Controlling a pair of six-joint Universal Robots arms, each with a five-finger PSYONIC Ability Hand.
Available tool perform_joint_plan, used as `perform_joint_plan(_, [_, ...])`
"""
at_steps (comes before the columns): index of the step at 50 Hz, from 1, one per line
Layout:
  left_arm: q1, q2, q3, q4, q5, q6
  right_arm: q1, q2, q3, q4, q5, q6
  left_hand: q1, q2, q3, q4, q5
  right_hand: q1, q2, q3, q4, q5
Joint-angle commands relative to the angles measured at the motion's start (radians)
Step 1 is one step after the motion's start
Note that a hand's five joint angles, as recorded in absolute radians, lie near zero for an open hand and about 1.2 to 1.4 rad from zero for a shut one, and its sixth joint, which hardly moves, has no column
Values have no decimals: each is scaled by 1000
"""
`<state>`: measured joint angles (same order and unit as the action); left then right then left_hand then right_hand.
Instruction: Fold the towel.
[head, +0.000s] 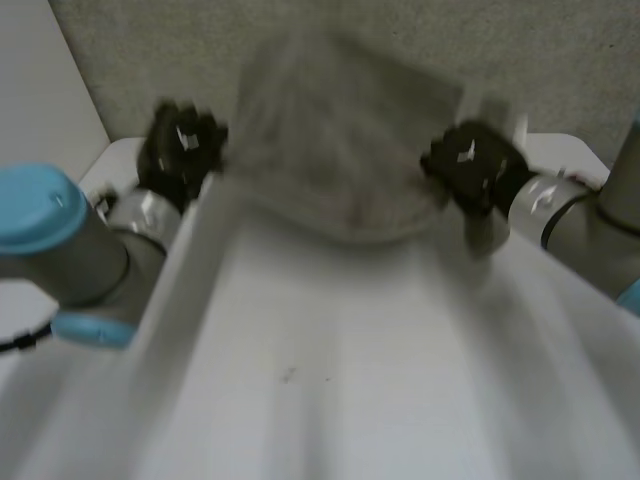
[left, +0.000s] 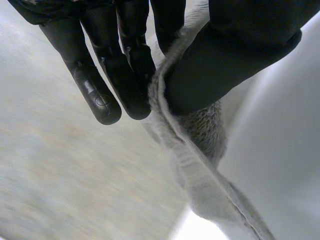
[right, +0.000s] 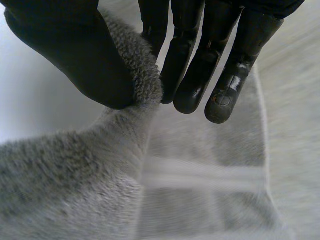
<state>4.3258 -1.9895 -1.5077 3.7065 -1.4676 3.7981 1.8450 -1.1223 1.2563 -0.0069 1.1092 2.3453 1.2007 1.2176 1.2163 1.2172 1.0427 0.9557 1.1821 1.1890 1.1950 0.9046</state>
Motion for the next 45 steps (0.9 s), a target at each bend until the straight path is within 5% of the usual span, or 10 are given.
perform_joint_plan(1, [2, -101, -175, -16, 21, 64, -1, 156, 84, 56, 17, -61, 196, 179, 180, 179, 179, 441, 214, 207, 201, 317])
perform_joint_plan(12, [0, 0, -293, -48, 20, 143, -23, 144, 107, 246, 44, 11, 196, 179, 180, 179, 179, 427, 201, 194, 188, 303])
perform_joint_plan(14, [0, 35, -315, -50, 20, 143, -46, 105, 135, 252, 43, 112, 196, 179, 180, 179, 179, -93, -320, -326, -333, -217])
perform_joint_plan(17, [0, 58, -330, -50, 20, 141, -75, 63, 179, 248, 34, 220, 196, 179, 180, 179, 179, -309, -536, -543, -549, -433])
perform_joint_plan(23, [-11, 109, -367, -50, 16, 141, -116, -42, 336, 139, 32, 390, 196, 179, 180, 179, 179, -374, -601, -608, -614, -498])
perform_joint_plan(34, [2, 155, -370, -54, 9, 123, -194, -278, 619, 38, 34, 433, 196, 179, 180, 179, 179, -469, -695, -702, -708, -592])
perform_joint_plan(45, [3, 173, -379, -112, 9, 71, -182, -304, 756, -116, 52, 460, 196, 179, 180, 179, 179, -442, -668, -675, -681, -566])
